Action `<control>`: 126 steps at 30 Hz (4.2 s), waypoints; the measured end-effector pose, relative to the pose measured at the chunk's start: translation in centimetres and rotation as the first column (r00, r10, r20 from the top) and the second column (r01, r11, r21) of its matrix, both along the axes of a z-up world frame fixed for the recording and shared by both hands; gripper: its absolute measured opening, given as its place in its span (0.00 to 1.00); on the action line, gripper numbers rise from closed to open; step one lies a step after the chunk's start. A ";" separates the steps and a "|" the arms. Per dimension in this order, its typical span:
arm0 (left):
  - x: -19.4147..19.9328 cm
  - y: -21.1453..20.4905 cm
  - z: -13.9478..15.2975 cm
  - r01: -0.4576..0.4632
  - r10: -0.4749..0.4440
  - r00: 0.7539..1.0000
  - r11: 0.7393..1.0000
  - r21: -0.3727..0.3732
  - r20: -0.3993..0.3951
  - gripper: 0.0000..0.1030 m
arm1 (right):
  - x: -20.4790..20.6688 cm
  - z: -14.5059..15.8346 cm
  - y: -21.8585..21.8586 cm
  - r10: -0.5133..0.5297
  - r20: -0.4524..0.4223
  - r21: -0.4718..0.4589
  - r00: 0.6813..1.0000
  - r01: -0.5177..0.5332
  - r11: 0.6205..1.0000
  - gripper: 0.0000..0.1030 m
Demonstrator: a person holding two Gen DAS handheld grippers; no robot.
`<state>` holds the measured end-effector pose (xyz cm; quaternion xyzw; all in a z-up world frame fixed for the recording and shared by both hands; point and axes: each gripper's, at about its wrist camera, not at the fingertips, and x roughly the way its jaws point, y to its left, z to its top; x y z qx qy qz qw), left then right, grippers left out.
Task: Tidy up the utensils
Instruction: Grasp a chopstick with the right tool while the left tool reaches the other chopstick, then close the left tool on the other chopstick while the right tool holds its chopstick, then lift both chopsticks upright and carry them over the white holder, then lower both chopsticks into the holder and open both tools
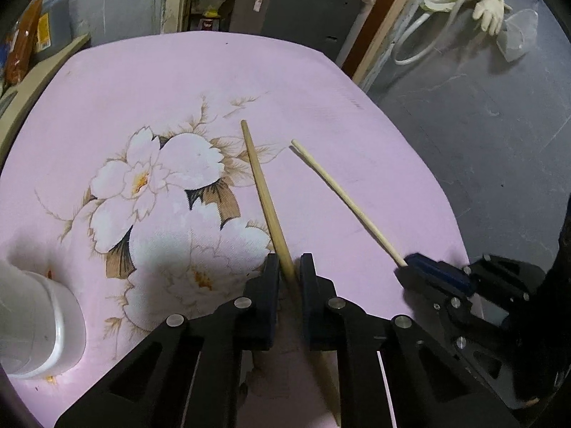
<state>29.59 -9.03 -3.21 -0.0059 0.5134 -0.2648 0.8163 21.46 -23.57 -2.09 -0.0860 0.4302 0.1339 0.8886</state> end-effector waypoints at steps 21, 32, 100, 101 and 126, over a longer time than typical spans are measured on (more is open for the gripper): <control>-2.5 1.6 0.6 -0.016 0.016 1.000 0.999 0.034 0.003 0.06 | 6.4 -0.5 2.2 0.072 -0.166 0.072 0.983 -0.061 0.996 0.02; -6.1 4.8 2.5 -0.077 0.082 0.995 0.994 -0.073 0.063 0.04 | 0.2 2.0 0.2 -0.006 0.058 0.315 0.998 -0.013 0.949 0.02; -7.7 25.2 9.2 -0.522 0.711 0.331 0.686 -0.507 0.621 0.05 | 2.2 8.7 21.0 -0.055 0.715 0.398 0.697 -0.341 0.852 0.03; -7.8 25.0 9.1 -0.525 0.706 0.341 0.691 -0.497 0.621 0.05 | 2.2 8.5 21.0 -0.045 0.709 0.389 0.703 -0.338 0.857 0.03; -9.8 23.5 7.9 -0.542 0.645 0.517 0.756 -0.368 0.563 0.07 | 0.4 7.7 18.9 0.040 0.627 0.351 0.778 -0.328 0.877 0.05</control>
